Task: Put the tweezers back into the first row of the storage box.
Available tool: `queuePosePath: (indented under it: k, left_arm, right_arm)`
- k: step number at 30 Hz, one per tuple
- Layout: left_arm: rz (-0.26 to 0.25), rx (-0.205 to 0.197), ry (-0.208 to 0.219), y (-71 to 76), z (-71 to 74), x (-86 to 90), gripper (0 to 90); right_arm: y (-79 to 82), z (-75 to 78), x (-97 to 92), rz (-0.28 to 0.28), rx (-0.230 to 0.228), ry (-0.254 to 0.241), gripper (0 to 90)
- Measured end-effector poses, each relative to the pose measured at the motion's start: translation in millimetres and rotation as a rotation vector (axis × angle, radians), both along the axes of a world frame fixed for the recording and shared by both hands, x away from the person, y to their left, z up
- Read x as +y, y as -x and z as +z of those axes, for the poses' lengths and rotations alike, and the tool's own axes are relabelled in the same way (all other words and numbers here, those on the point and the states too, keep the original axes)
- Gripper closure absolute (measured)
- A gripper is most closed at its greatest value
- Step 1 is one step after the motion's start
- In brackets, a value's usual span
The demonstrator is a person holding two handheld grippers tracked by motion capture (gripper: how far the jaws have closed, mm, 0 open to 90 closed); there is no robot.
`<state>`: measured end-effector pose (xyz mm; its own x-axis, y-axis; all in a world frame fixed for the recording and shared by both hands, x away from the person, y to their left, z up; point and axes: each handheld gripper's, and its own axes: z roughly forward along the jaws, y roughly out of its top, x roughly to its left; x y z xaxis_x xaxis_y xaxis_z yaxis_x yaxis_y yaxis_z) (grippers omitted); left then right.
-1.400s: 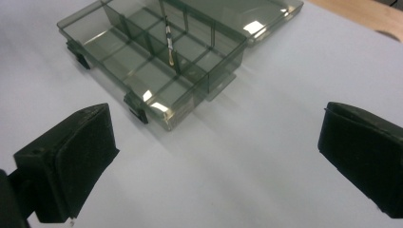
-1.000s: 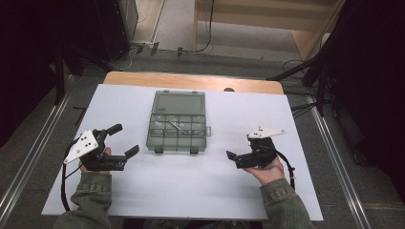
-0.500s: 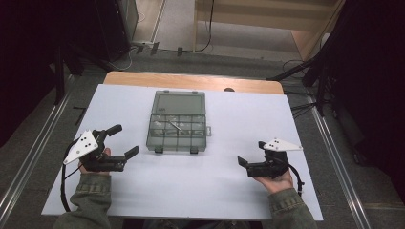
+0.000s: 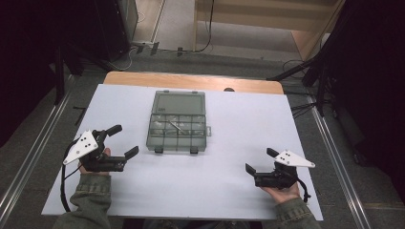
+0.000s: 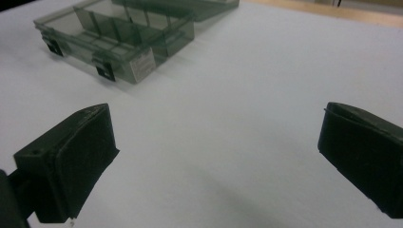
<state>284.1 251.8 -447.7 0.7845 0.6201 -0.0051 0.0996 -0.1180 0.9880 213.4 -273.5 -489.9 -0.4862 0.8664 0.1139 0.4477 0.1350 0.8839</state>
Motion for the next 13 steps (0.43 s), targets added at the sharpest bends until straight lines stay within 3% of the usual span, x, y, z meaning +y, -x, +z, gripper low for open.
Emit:
queuePosePath:
  k: [1,4,8,13]
  left_arm:
    - [0.000,0.000,0.000,0.0,0.0,0.1,5.8]
    - [0.000,0.002,0.000,0.0,0.0,0.1,5.7]
    - [-0.001,0.001,-0.003,0.6,0.2,0.2,5.8]
    - [-0.001,0.001,-0.007,0.9,0.5,1.0,5.8]
  right_arm:
    - [4.0,-1.3,-2.2,0.006,-0.032,-0.027,0.0]
    - [10.8,-3.4,-3.6,0.002,-0.059,-0.017,0.0]
    - [18.2,-5.5,-6.1,-0.010,-0.105,-0.053,0.0]
    - [19.0,-5.6,-5.8,-0.017,-0.123,-0.052,0.0]
